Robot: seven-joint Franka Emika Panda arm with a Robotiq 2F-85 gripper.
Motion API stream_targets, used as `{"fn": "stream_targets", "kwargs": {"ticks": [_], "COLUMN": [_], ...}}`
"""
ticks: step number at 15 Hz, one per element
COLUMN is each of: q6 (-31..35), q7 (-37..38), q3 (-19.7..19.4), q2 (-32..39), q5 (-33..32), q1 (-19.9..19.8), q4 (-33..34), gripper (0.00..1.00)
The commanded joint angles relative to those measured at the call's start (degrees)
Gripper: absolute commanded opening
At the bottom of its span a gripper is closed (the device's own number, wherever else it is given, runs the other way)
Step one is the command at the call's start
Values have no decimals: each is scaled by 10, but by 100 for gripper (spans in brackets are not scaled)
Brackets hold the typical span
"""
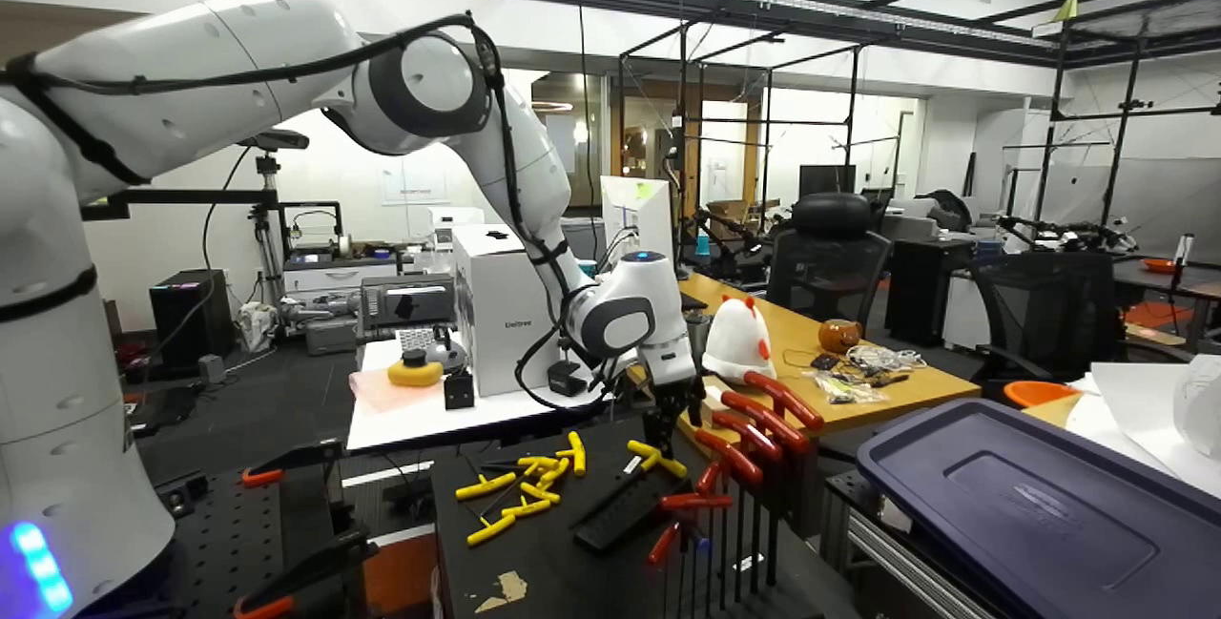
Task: Put one of the yellow screwdrivers in the black panel
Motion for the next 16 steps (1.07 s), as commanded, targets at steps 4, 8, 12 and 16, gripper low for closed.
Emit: {"fn": "stream_targets", "kwargs": {"ticks": [4,8,12,16], "q6": [-72,-68,-78,-66], "q7": [-9,-30,-46,-56], "q3": [-4,30,54,57], "q2": [-10,-13,-1,2], "q5": [-11,-1,3,3], "q1": [-17,-29,-43,-45], "q4": [41,6,-12,-23], "gripper": [100,100,100,100]}}
